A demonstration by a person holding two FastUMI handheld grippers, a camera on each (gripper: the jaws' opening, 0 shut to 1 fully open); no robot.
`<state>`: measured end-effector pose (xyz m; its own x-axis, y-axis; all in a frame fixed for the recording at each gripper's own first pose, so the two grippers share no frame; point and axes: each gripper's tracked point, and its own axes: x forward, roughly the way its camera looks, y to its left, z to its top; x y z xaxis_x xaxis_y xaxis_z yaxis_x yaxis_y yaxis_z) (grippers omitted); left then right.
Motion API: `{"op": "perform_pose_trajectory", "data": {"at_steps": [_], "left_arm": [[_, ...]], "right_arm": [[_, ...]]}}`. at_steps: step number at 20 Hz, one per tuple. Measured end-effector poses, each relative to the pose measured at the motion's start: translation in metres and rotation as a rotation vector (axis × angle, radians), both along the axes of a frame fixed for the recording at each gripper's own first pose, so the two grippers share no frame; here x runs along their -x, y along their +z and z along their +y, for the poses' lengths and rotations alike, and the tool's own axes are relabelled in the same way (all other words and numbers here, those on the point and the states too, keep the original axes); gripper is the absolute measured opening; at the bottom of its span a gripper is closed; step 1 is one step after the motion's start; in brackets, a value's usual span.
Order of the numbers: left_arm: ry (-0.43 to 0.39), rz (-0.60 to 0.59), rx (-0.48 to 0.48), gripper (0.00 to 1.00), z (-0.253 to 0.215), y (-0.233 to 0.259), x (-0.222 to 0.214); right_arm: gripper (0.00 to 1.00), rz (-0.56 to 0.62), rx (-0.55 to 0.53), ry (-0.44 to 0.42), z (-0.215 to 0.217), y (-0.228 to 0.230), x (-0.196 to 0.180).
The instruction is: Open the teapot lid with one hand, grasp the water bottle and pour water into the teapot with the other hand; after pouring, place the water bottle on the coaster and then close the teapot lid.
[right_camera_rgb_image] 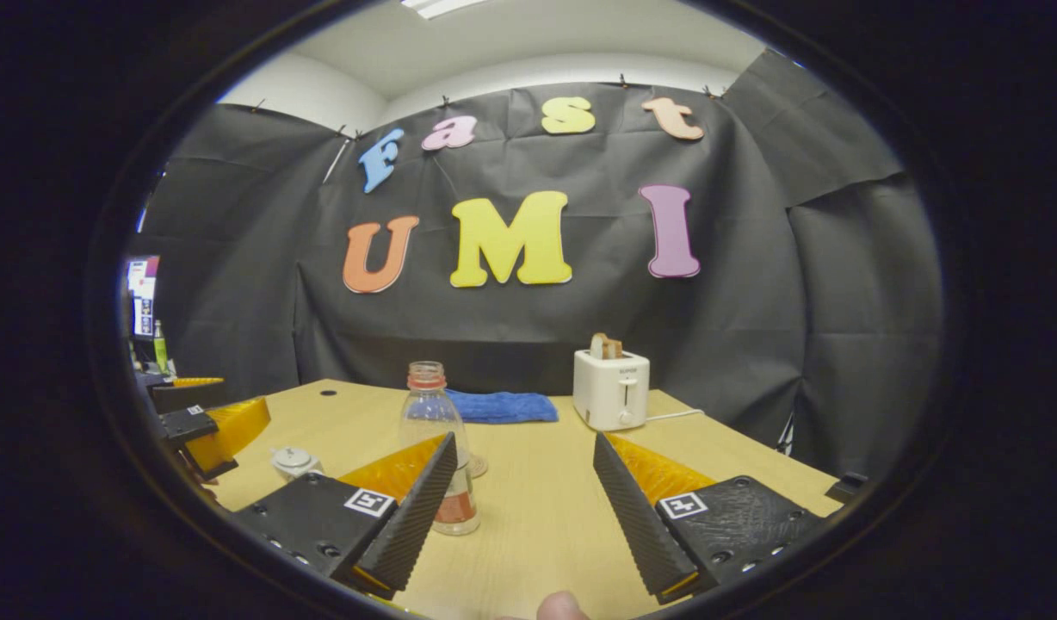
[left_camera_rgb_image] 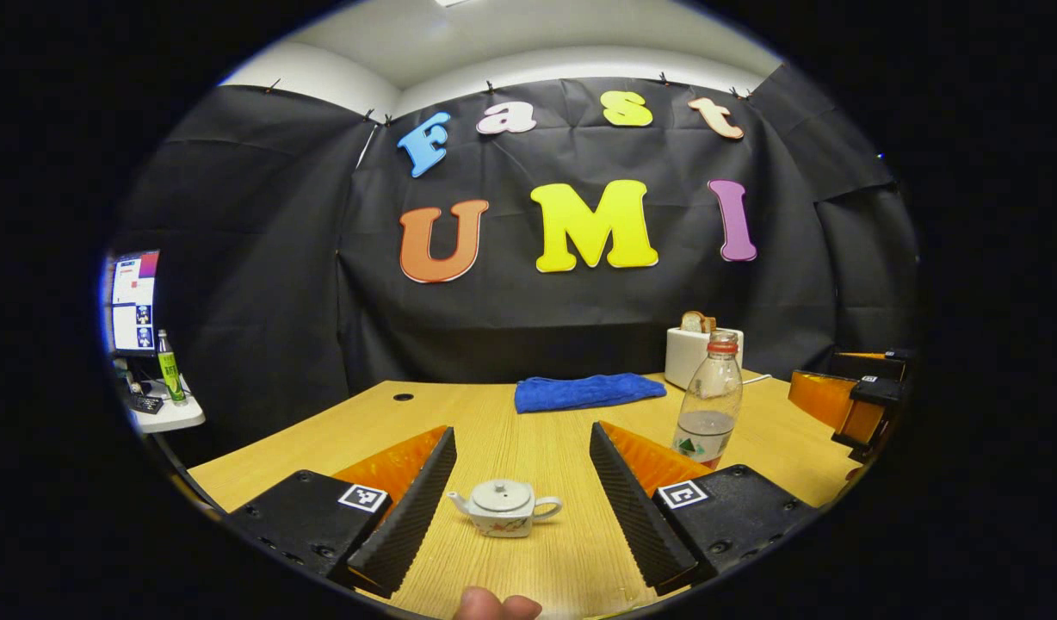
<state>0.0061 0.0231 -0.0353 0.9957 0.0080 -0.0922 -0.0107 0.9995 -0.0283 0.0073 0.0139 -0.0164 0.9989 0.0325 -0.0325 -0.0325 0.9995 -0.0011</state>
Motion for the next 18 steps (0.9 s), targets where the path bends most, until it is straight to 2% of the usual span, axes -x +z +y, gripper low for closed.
{"op": "perform_pose_trajectory", "data": {"at_steps": [7, 9, 15, 17, 18], "left_arm": [[-0.025, 0.114, 0.046, 0.98, 0.012, -0.038, -0.009], [-0.036, 0.135, 0.040, 0.95, 0.013, -0.045, -0.016], [-0.048, 0.214, 0.015, 0.80, 0.015, -0.069, -0.039], [-0.056, 0.240, 0.013, 0.73, 0.014, -0.075, -0.043], [-0.061, 0.248, 0.012, 0.66, 0.014, -0.078, -0.045]], "right_arm": [[0.96, 0.012, 0.030, -0.005, -0.001, -0.007, -0.003], [0.95, 0.012, 0.033, -0.013, -0.005, -0.008, -0.005], [0.98, 0.031, 0.027, -0.039, -0.019, -0.013, -0.010], [0.98, 0.037, 0.025, -0.042, -0.021, -0.016, -0.011], [0.95, 0.041, 0.027, -0.042, -0.021, -0.018, -0.012]]}}
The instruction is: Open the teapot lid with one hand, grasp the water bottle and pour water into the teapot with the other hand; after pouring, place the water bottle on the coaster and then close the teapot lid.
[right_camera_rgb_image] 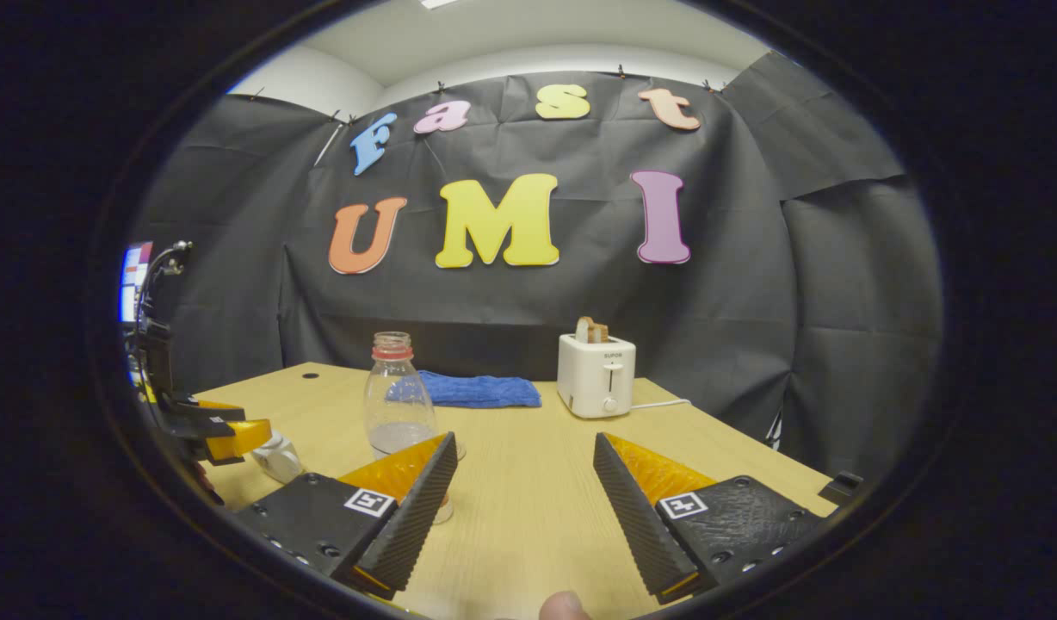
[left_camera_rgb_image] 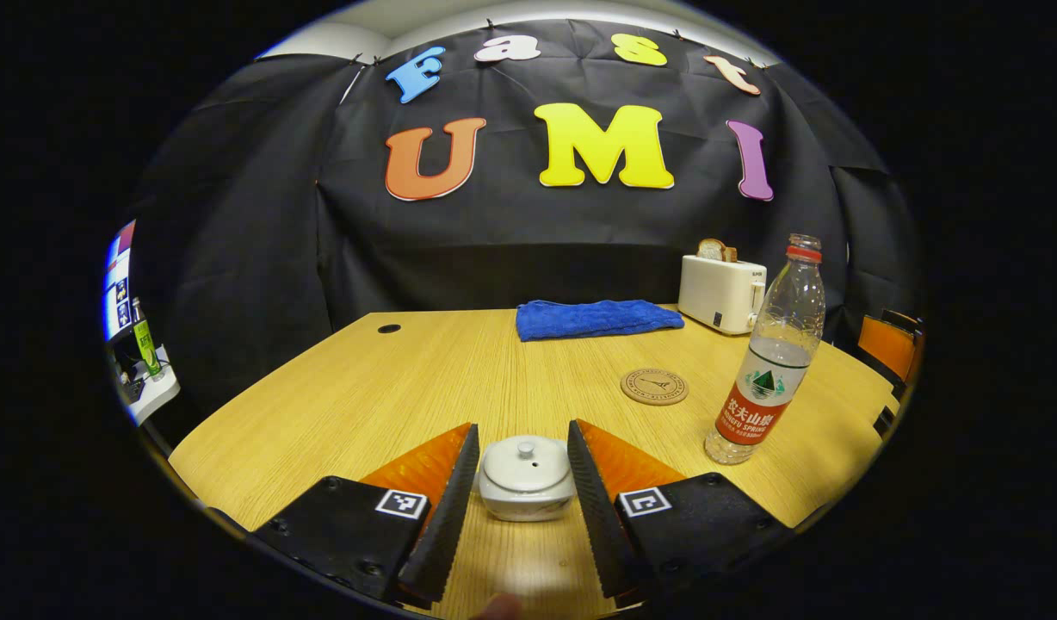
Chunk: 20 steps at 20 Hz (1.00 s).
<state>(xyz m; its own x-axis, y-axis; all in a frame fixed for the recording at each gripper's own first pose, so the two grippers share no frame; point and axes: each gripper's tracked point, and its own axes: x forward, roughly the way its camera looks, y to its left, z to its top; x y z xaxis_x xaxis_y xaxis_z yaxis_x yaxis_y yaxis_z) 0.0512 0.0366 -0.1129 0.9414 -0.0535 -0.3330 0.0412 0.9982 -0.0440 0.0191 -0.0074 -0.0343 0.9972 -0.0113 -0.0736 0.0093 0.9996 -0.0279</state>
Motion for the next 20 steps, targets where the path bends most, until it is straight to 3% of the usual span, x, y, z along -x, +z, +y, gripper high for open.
{"op": "perform_pose_trajectory", "data": {"at_steps": [5, 8, 10, 12, 14, 20], "left_arm": [[-0.013, 0.017, -0.032, 0.47, -0.001, -0.006, -0.009], [-0.012, 0.014, -0.058, 0.30, 0.000, -0.005, -0.010], [-0.012, 0.014, -0.063, 0.17, 0.000, -0.005, -0.012], [-0.022, 0.015, -0.065, 0.09, -0.002, -0.004, -0.011], [-0.020, 0.012, -0.067, 0.05, 0.000, -0.003, -0.012], [0.000, -0.039, -0.045, 0.05, 0.005, 0.015, -0.007]], "right_arm": [[0.96, 0.017, -0.007, 0.004, -0.002, -0.006, -0.004], [0.99, 0.034, -0.022, 0.052, 0.007, -0.015, -0.006], [0.95, 0.052, -0.020, 0.097, 0.018, -0.020, -0.007], [0.99, 0.074, -0.022, 0.138, 0.029, -0.027, -0.006], [0.99, 0.103, -0.023, 0.186, 0.042, -0.037, -0.004], [0.95, 0.126, 0.008, 0.252, 0.070, -0.051, -0.008]]}}
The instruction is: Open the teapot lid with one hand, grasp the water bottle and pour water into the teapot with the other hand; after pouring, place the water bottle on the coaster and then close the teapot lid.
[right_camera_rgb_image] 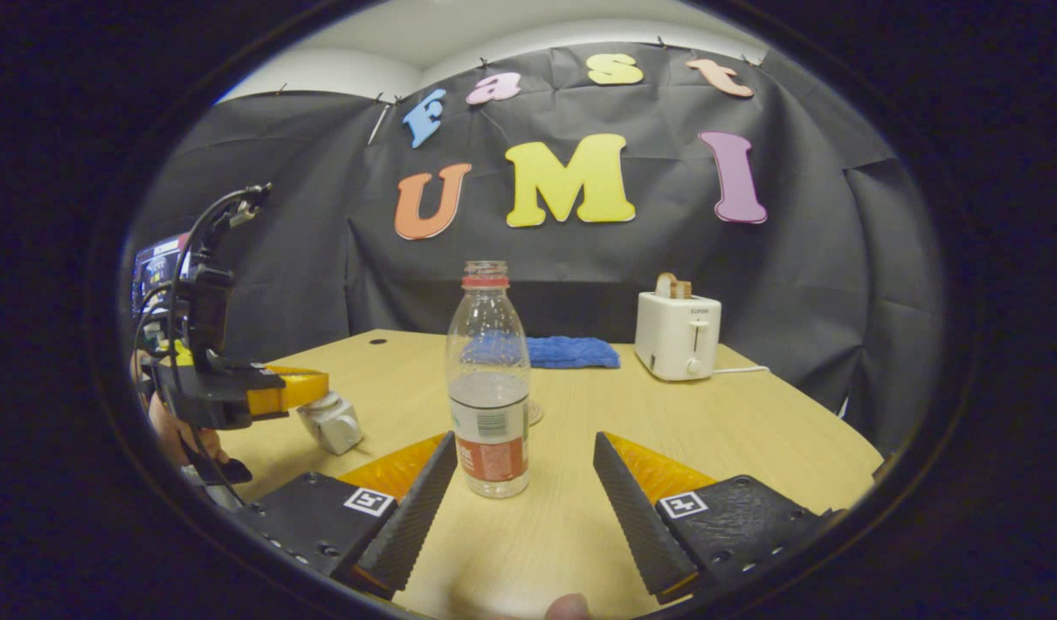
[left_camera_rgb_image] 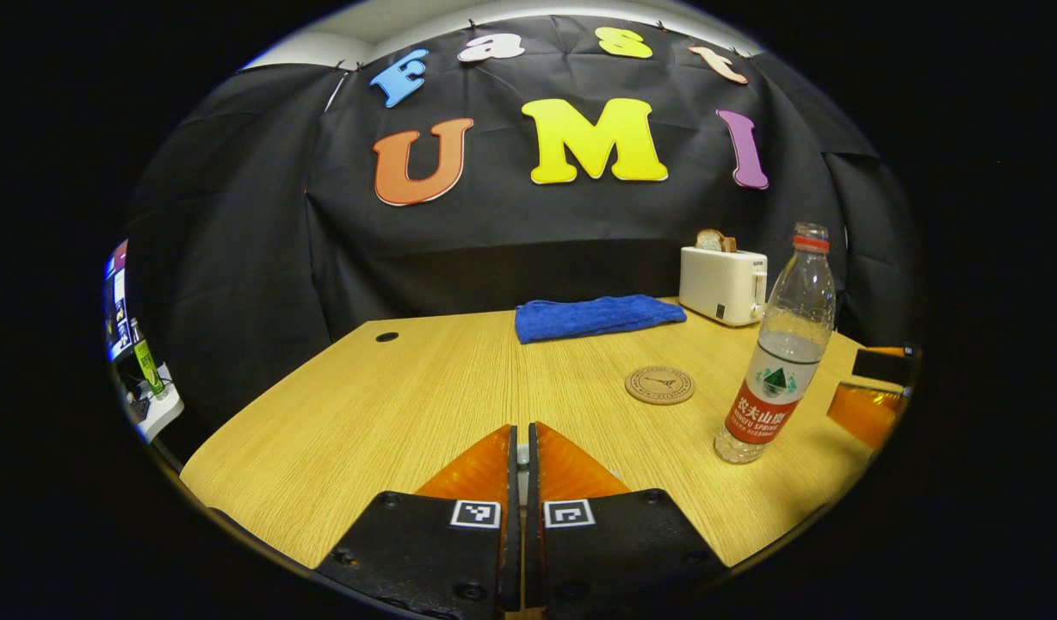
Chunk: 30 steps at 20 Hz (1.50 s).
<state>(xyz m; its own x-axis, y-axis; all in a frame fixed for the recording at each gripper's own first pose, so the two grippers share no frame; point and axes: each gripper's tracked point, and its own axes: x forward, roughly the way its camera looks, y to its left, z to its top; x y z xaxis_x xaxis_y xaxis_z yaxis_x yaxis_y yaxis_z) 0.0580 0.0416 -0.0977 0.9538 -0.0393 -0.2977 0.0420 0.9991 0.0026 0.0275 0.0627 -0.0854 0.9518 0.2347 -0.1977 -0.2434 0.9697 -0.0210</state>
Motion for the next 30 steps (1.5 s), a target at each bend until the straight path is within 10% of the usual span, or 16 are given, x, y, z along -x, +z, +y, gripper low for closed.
{"op": "perform_pose_trajectory", "data": {"at_steps": [15, 18, 24, 30], "left_arm": [[0.106, -0.117, 0.068, 0.04, 0.036, 0.039, 0.039], [0.118, -0.117, 0.075, 0.04, 0.044, 0.036, 0.042], [0.140, -0.152, 0.101, 0.04, 0.058, 0.043, 0.049], [0.146, -0.167, 0.098, 0.04, 0.076, 0.041, 0.052]], "right_arm": [[0.96, 0.036, -0.086, 0.015, 0.040, -0.018, -0.055], [0.73, 0.015, -0.055, 0.006, 0.038, -0.012, -0.056], [0.72, -0.083, 0.195, 0.033, 0.047, 0.012, -0.060], [0.69, -0.236, 0.678, 0.064, 0.059, 0.028, -0.082]]}}
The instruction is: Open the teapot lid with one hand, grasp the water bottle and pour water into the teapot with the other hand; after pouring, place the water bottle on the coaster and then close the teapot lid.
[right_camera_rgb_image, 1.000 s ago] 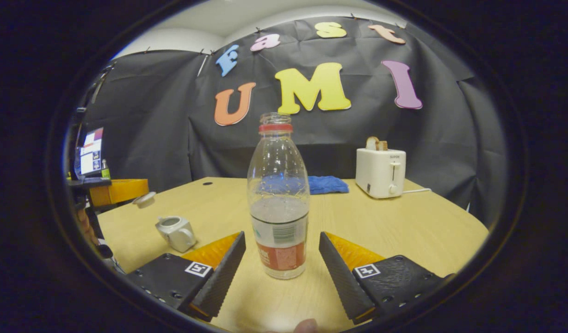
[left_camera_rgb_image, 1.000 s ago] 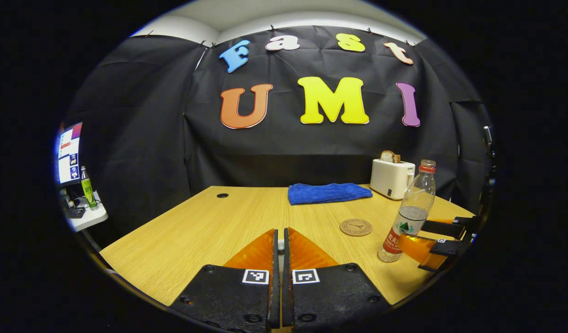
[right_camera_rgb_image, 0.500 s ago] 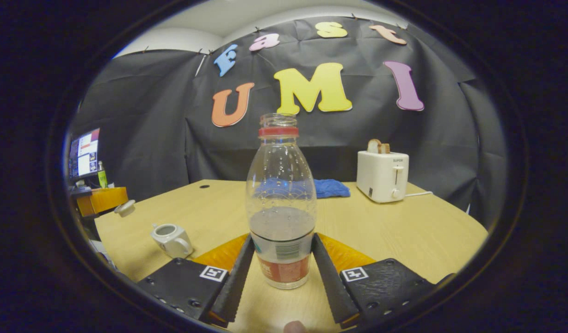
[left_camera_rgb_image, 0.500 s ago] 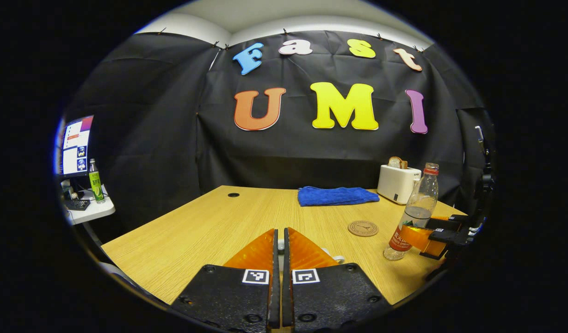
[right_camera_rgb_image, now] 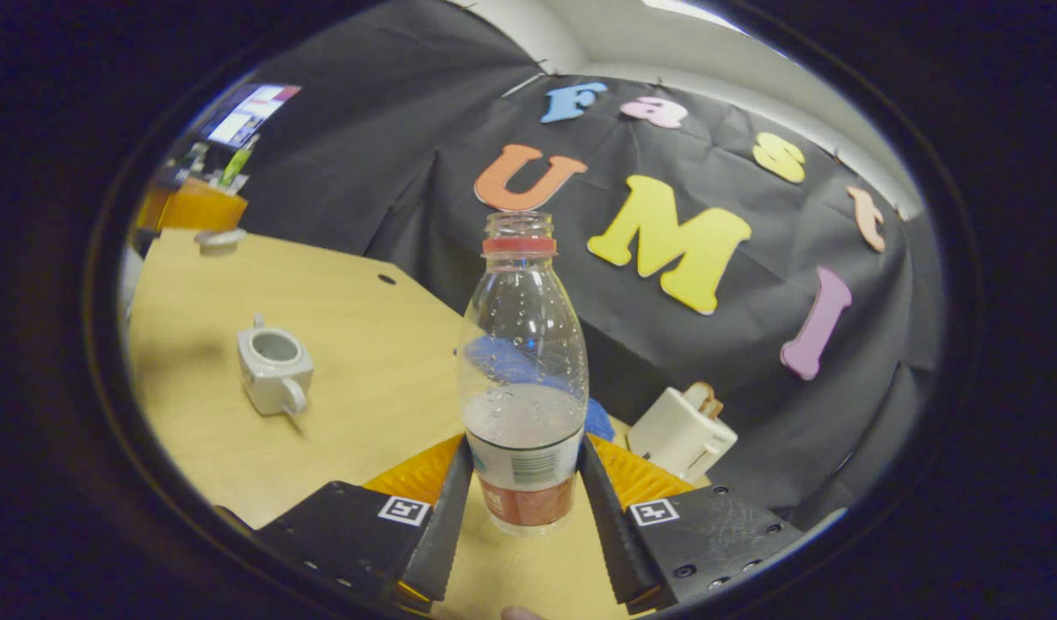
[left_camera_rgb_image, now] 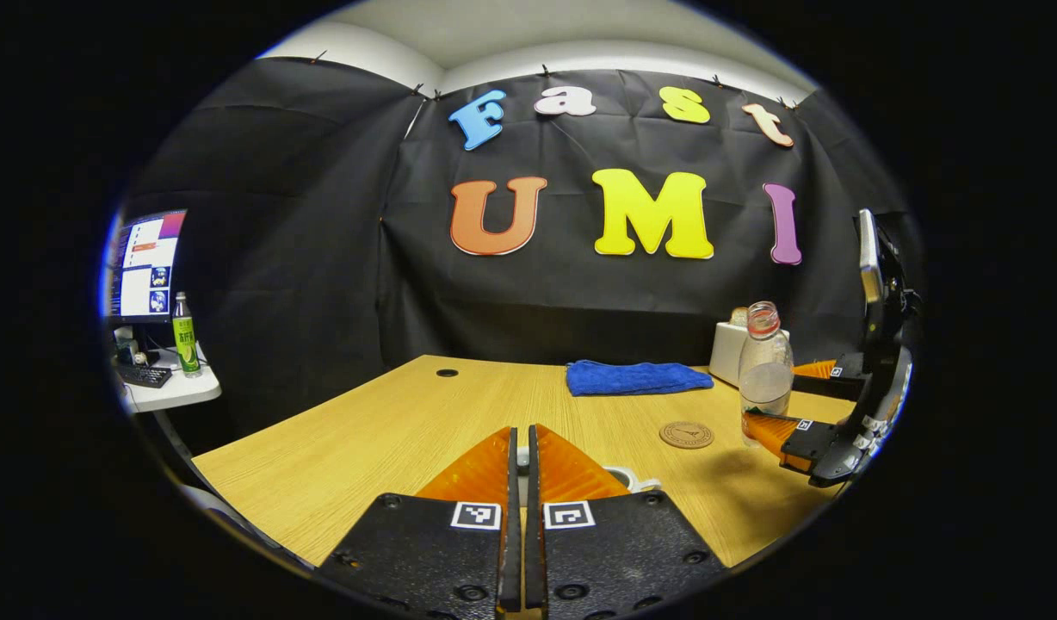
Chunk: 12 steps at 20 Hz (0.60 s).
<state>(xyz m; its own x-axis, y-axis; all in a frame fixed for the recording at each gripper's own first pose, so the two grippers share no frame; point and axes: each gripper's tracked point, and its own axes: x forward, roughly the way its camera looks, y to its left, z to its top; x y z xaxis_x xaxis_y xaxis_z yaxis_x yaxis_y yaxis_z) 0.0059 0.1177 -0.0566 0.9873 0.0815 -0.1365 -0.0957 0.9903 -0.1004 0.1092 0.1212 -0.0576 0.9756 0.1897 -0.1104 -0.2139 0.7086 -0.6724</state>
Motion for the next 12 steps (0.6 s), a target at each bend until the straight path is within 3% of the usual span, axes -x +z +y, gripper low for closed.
{"op": "perform_pose_trajectory", "data": {"at_steps": [6, 12], "left_arm": [[0.002, 0.015, 0.007, 0.04, 0.014, -0.012, 0.003], [0.000, 0.016, 0.042, 0.04, 0.025, -0.015, 0.004]], "right_arm": [[0.69, -0.122, 0.407, 0.054, 0.026, -0.008, -0.016], [0.70, -0.211, 0.657, 0.097, 0.045, -0.014, -0.027]]}}
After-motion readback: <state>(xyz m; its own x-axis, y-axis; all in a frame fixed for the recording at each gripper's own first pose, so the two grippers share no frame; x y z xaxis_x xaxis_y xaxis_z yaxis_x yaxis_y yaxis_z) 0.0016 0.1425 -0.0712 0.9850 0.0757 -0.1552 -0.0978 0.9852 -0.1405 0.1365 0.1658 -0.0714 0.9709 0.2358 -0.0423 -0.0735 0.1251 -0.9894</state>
